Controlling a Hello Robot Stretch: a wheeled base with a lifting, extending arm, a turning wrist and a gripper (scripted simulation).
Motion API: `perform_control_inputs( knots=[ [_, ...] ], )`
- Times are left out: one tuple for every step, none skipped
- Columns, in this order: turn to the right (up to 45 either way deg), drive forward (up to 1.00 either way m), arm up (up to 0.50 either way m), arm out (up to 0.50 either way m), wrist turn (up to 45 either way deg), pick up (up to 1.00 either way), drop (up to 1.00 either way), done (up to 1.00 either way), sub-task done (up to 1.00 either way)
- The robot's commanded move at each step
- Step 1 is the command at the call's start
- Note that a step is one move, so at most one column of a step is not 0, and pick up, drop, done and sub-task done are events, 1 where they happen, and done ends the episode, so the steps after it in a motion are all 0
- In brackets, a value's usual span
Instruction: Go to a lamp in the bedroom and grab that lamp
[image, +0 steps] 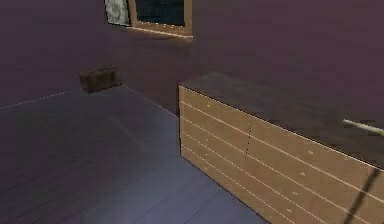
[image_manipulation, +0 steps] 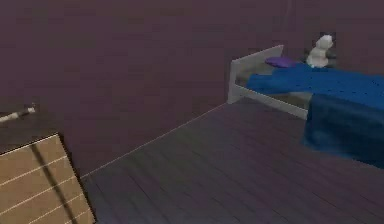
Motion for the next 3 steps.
perform_control_inputs(
  knots=[
    [-45.0, 0.0, 0.0, 0.0, 0.0, 0.0, 0.0, 0.0, 0.0],
    [-45.0, 0.0, 0.0, 0.0, 0.0, 0.0, 0.0, 0.0, 0.0],
    [-6.0, 0.0, 0.0, 0.0, 0.0, 0.0, 0.0, 0.0, 0.0]
  ],
)
